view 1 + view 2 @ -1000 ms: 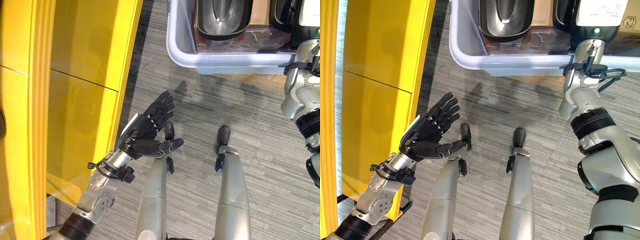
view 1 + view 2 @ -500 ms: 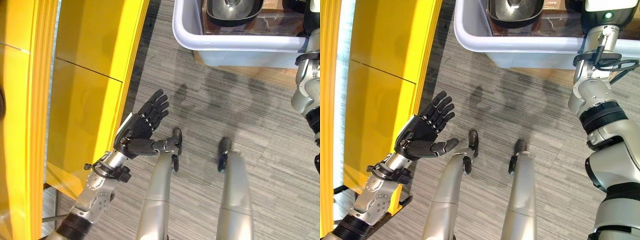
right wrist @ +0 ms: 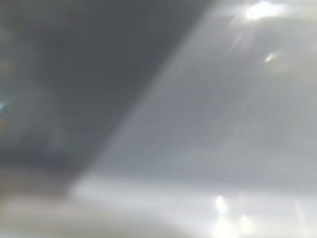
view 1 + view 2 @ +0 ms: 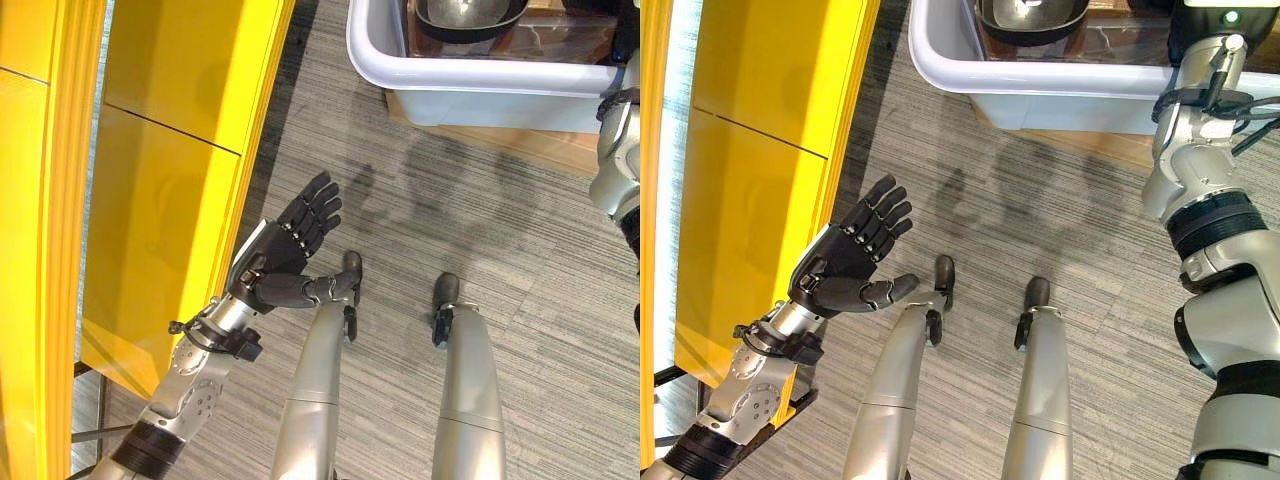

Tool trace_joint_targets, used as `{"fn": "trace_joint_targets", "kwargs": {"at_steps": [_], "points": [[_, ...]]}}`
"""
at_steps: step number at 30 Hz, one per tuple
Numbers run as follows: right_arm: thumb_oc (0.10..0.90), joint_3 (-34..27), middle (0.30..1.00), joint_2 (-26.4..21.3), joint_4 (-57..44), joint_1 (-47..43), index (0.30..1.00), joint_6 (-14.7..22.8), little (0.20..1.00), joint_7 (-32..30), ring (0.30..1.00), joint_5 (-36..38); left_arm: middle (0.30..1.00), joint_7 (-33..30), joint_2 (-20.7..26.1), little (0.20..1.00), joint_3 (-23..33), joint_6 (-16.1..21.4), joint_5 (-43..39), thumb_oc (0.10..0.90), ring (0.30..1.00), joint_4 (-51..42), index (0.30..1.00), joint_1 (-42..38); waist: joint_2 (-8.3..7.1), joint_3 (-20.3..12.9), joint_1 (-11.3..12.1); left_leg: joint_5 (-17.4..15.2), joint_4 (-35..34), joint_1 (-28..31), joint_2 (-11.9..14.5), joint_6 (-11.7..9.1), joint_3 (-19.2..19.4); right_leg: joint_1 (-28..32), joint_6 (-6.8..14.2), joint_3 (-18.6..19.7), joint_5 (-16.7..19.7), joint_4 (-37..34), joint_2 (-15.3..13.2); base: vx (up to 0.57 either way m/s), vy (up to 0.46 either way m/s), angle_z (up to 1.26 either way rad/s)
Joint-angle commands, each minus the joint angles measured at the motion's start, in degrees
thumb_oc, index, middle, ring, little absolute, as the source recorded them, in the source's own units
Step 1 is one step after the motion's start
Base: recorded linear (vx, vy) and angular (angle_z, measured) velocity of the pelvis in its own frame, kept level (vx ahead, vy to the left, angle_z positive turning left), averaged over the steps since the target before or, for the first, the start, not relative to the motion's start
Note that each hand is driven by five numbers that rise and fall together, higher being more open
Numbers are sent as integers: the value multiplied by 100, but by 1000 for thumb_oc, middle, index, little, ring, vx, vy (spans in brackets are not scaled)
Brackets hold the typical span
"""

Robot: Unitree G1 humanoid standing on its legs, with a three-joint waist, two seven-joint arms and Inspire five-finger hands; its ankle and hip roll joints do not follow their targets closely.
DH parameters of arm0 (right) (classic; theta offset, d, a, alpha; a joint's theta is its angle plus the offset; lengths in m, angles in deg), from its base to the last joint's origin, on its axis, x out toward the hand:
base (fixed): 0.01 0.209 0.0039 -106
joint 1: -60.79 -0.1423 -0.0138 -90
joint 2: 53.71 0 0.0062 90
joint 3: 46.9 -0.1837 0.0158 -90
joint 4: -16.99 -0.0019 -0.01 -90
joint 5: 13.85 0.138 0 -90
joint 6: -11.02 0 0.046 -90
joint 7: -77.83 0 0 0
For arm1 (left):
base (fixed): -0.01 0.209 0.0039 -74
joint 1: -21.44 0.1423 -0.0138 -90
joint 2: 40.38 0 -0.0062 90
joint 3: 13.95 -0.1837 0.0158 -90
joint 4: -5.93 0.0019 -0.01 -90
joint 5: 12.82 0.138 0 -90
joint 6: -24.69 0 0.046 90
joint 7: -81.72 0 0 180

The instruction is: Move parts from the plastic box to the shelf.

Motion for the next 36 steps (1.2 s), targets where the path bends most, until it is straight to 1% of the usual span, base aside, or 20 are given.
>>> {"fn": "trace_joint_targets", "kwargs": {"at_steps": [1, 6, 9, 12, 13, 14, 17, 19, 20, 21, 22, 23, 24, 27, 28, 32, 36], "points": [[400, 474, 300, 456, 896, 1036, 300, 281, 300, 698, 300, 873, 1000, 202, 12, 1000, 319, 464, -45, 900, 1000, -649, 1000, -329, 343, 431, 43, 20, -588, 128, -66, 360, 25, 204, -188, -223, -478, 316, 16, 0, 0, 0], [400, 416, 300, 506, 922, 1042, 300, 491, 300, 503, 300, 939, 1000, 205, -17, 1000, 281, 440, 2, 900, 1000, -636, 1000, -357, 334, 431, 35, 24, -612, 180, -52, 358, 35, 259, -182, -235, -454, 262, 26, 0, 0, 0], [400, 329, 300, 507, 788, 1063, 300, 869, 300, 183, 300, 877, 1000, 171, -12, 1000, 273, 425, 24, 900, 1000, -671, 1000, -373, 318, 431, 11, 53, -682, 273, -34, 349, 45, 357, -173, -237, -416, 155, 53, 0, 0, 0], [400, 257, 300, 521, 653, 1081, 300, 988, 300, 81, 300, 847, 1000, 158, -21, 1000, 275, 423, 42, 900, 1000, -682, 1000, -367, 315, 431, -7, 76, -751, 359, -26, 342, 56, 431, -163, -228, -392, 77, 76, 0, 0, 0], [400, 156, 300, 523, 436, 1136, 300, 1141, 300, -17, 300, 783, 1000, 127, -38, 1000, 299, 415, 58, 900, 1000, -721, 1000, -346, 301, 431, -36, 97, -828, 468, -20, 335, 64, 527, -156, -224, -370, -12, 93, 0, 0, 0], [400, 86, 300, 524, 293, 1199, 300, 1200, 300, -71, 300, 781, 1000, 125, -54, 1000, 318, 400, 38, 900, 1000, -740, 1000, -330, 292, 431, -54, 111, -879, 538, -11, 331, 77, 586, -154, -221, -357, -65, 101, 0, 0, 0], [400, -198, 300, 574, -228, 1477, 300, 1295, 300, -458, 300, 827, 1000, 118, -105, 1000, 396, 320, 87, 900, 1000, -817, 1000, -273, 249, 431, -130, 168, -1054, 772, 39, 311, 123, 785, -139, -205, -298, -251, 131, -6, 10, -1], [400, -545, 300, 577, -682, 1719, 300, 1343, 300, -626, 300, 824, 1000, 108, -132, 1000, 460, 273, 105, 900, 1000, -875, 1000, -212, 208, 431, -201, 214, -1214, 987, 73, 285, 149, 969, -121, -195, -253, -413, 144, -22, 50, -6], [400, -1004, 300, 662, -1341, 2166, 300, 1377, 300, -902, 300, 871, 1000, 66, -225, 1000, 540, 222, 154, 900, 1000, -944, 1000, -131, 159, 431, -317, 274, -1459, 1272, 124, 259, 207, 1205, -96, -165, -186, -661, 178, -19, 77, -9], [400, -1153, 300, 704, -1541, 2326, 300, 1369, 300, -1007, 300, 869, 1000, 56, -249, 1000, 560, 211, 164, 900, 1000, -962, 1000, -101, 139, 431, -350, 289, -1531, 1369, 136, 252, 226, 1287, -92, -154, -168, -733, 191, -16, 98, -21], [400, -1426, 300, 790, -1866, 2564, 300, 1420, 300, -1161, 300, 831, 1000, 36, -276, 1000, 598, 186, 159, 900, 1000, -992, 1000, -69, 105, 431, -418, 315, -1640, 1537, 148, 234, 252, 1431, -88, -133, -134, -856, 213, -71, 110, -29], [400, -1819, 300, 929, -2408, 2847, 300, 1447, 300, -1281, 300, 816, 1000, 6, -319, 1000, 677, 157, 176, 900, 1000, -1065, 1000, -66, 94, 431, -489, 510, -1873, 1678, 223, 242, 337, 1516, -121, -158, 64, -1069, 268, -74, 144, -26], [400, -2083, 300, 1036, -2820, 3103, 300, 1524, 300, -1349, 300, 797, 1000, -21, -362, 1000, 703, 154, 142, 900, 1000, -1113, 1000, -30, 69, 431, -562, 536, -2019, 1916, 241, 215, 379, 1719, -115, -132, 111, -1213, 296, -74, 132, -16], [400, -2255, 300, 1150, -3152, 3305, 300, 1586, 300, -1406, 300, 714, 1000, -34, -388, 1000, 729, 151, 99, 900, 1000, -1149, 1000, -6, 37, 431, -639, 540, -2123, 2148, 243, 189, 386, 1925, -102, -110, 144, -1343, 295, -5, 65, -12], [400, -2333, 300, 1248, -3382, 3423, 300, 1588, 300, -1415, 300, 643, 1000, -24, -418, 1000, 748, 127, 104, 900, 1000, -1163, 1000, 8, 1, 431, -683, 535, -2209, 2343, 254, 175, 397, 2110, -97, -94, 172, -1471, 298, 3, 49, -10], [400, -2549, 300, 1375, -4037, 3773, 300, 1680, 300, -1371, 300, 373, 1000, -41, -458, 1000, 793, 81, 121, 900, 1000, -1287, 1000, 75, -115, 431, -790, 504, -2417, 2884, 284, 149, 417, 2624, -84, -85, 232, -1799, 288, 7, 45, -7], [400, -2570, 300, 1431, -4294, 3822, 300, 1641, 300, -1276, 300, 161, 1000, 0, -483, 1000, 813, 26, 145, 900, 1000, -1331, 1000, 87, -188, 431, -808, 528, -2590, 3227, 314, 137, 412, 2958, -77, -113, 265, -1991, 284, 12, 20, -3]]}}
